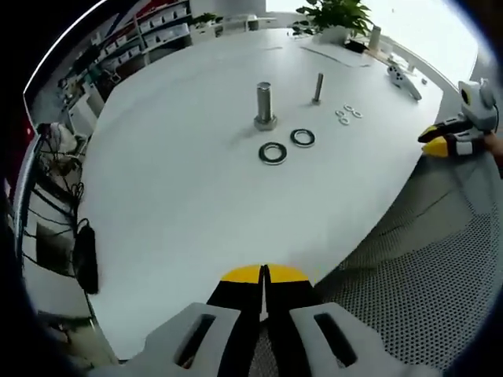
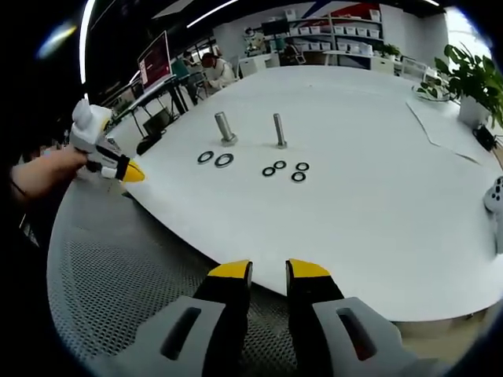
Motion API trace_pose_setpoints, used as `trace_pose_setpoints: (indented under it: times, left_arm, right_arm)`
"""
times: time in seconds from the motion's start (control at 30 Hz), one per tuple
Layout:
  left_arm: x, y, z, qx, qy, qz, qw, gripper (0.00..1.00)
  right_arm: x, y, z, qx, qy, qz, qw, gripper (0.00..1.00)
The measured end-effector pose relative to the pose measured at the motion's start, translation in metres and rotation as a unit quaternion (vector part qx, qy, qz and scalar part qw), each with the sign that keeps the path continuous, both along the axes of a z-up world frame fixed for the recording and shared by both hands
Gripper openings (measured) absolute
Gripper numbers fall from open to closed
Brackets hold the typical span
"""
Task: Place the washer onto the threaded stud by aligning its center hole with the stud, sliding it down to the base, and recovering from edge contact or off-axis alignment until the washer reaches the visible bottom stop.
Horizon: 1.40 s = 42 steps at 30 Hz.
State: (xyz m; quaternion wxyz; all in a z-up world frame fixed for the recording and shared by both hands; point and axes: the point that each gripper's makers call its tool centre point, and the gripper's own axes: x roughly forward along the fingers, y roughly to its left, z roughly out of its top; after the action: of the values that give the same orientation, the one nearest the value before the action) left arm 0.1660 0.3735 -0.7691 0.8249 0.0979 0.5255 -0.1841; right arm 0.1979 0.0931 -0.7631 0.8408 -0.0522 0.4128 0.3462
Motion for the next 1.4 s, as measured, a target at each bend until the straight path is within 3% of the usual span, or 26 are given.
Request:
trace_pose_setpoints:
  times: [0.07,0.2,0.3,0.37,0.43,0.53,0.63,0.73,0.9,1.0,1.13,1.23,1.4]
  left_arm:
    - [0.005,-0.013,-0.003,-0.011,0.018,-0.026,0.9994,0.00]
    - [0.008,-0.020,-0.020,0.038,0.057,-0.105,0.9922,0.00]
    - [0.005,-0.020,-0.031,0.064,0.094,-0.136,0.9840,0.00]
    - [0.014,-0.022,-0.029,0.076,0.082,-0.146,0.9829,0.00]
    - [0.016,-0.025,-0.029,0.073,0.094,-0.153,0.9809,0.00]
    - [0.013,-0.024,-0.030,0.096,0.126,-0.199,0.9670,0.00]
    - [0.013,-0.026,-0.030,0.114,0.143,-0.207,0.9611,0.00]
    - [0.013,-0.024,-0.030,0.121,0.151,-0.184,0.9636,0.00]
    - [0.012,-0.022,-0.029,0.110,0.145,-0.178,0.9670,0.00]
    - [0.013,-0.023,-0.030,0.098,0.149,-0.197,0.9640,0.00]
    - [0.015,-0.022,-0.031,0.071,0.173,-0.191,0.9635,0.00]
    - [0.027,-0.027,-0.029,0.054,0.137,-0.226,0.9628,0.00]
    - [0.048,-0.027,-0.028,0.055,0.109,-0.232,0.9649,0.02]
  right_arm:
    - [0.001,-0.001,0.000,-0.001,-0.001,-0.004,1.0000,0.20]
    - [0.001,-0.001,0.000,0.000,-0.002,-0.005,1.0000,0.20]
    - [0.001,-0.001,0.000,-0.001,-0.001,-0.003,1.0000,0.20]
    - [0.001,-0.001,0.000,-0.002,-0.001,-0.004,1.0000,0.20]
    - [0.001,-0.001,0.000,-0.002,-0.001,-0.004,1.0000,0.20]
    - [0.001,-0.001,0.000,-0.002,-0.001,-0.004,1.0000,0.20]
    - [0.000,0.000,0.000,-0.003,-0.001,-0.003,1.0000,0.20]
    - [0.000,0.000,0.000,-0.004,0.000,-0.001,1.0000,0.20]
    - [0.000,0.000,0.000,-0.005,0.001,0.001,1.0000,0.20]
    - [0.000,0.000,0.001,-0.004,0.000,-0.002,1.0000,0.20]
    - [0.000,0.000,0.001,-0.003,-0.001,-0.003,1.0000,0.20]
    - [0.001,0.000,0.001,-0.001,-0.002,-0.005,1.0000,0.20]
    - [0.001,0.000,0.001,-0.001,-0.003,-0.005,1.0000,0.20]
